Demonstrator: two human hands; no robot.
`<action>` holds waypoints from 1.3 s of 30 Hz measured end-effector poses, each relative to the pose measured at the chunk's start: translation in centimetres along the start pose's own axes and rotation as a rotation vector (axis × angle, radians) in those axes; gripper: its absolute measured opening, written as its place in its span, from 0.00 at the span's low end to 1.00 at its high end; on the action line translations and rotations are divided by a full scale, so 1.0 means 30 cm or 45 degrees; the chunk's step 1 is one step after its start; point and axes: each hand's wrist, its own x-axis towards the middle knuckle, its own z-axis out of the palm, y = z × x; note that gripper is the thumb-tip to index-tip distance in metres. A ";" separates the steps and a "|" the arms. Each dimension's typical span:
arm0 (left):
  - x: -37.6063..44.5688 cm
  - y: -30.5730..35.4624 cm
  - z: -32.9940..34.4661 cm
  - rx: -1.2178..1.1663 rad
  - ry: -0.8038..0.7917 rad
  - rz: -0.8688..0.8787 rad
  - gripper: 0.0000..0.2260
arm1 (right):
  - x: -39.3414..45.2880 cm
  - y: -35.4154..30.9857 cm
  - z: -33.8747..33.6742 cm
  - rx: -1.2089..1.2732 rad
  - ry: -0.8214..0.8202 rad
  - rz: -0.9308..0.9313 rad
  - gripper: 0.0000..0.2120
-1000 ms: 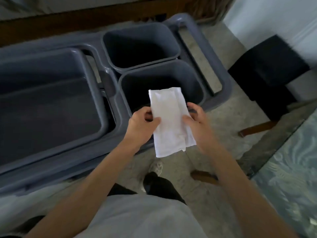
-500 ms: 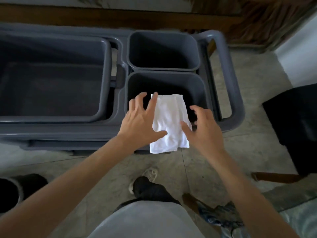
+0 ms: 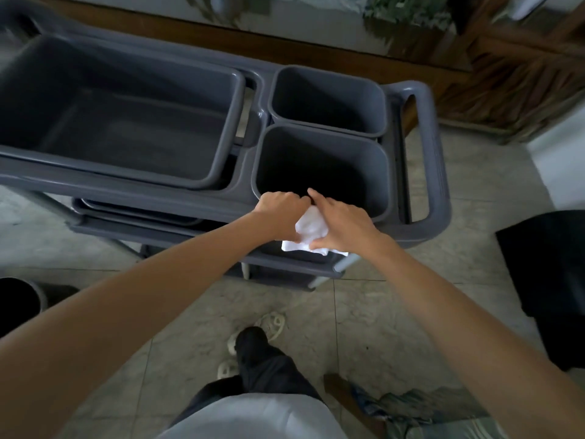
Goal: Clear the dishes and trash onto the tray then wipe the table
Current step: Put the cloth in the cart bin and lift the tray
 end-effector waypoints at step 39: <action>-0.806 -0.633 -0.149 0.220 0.581 -0.393 0.56 | 0.047 -0.665 -0.384 -0.175 0.441 -0.476 0.52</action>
